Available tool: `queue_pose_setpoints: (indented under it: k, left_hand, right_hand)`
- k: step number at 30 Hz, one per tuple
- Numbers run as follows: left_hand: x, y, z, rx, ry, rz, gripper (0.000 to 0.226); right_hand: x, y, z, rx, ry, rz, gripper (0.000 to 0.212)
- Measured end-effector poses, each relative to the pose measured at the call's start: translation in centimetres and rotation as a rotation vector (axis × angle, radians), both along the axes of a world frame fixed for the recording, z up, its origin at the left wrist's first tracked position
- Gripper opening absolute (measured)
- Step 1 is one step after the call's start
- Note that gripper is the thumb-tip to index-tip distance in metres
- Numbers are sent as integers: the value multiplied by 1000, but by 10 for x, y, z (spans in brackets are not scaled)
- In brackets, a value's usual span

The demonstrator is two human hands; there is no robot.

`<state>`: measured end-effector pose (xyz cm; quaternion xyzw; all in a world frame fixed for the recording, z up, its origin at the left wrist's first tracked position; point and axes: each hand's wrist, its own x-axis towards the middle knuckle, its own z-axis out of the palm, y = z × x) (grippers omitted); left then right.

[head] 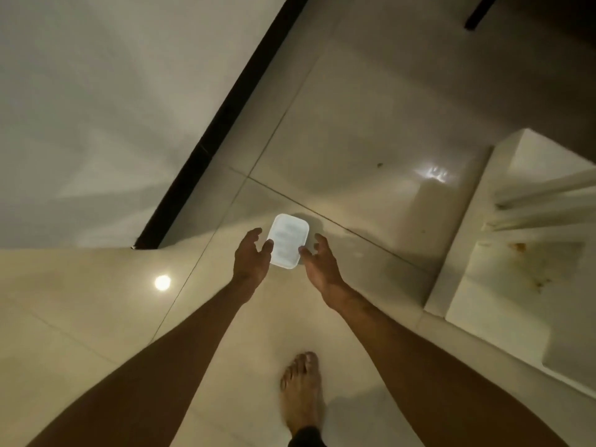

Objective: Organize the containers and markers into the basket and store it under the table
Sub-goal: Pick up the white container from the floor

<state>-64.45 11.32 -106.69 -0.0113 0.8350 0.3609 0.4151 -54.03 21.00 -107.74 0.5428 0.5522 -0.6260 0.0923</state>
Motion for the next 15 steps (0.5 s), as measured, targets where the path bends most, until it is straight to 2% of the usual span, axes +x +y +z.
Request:
queue_pose_setpoints:
  k: [4,8,12,15]
  left_hand:
    - [-14,5,-65,-71,-37,-106,59]
    - [-14,13,-98,-18,-118,-160,53]
    - [3,16,-65,27,-21,-165,45]
    - [17,19,1,41,94,-89,42]
  right_hand:
    - [-15,1,-65,-88,-52,-108,69]
    - [-22,-1,-94,-50,-31,-99,55]
    - [-16,-2,-61,-25,26,-119,50]
    - [-2,4,4,19,57,-139,47]
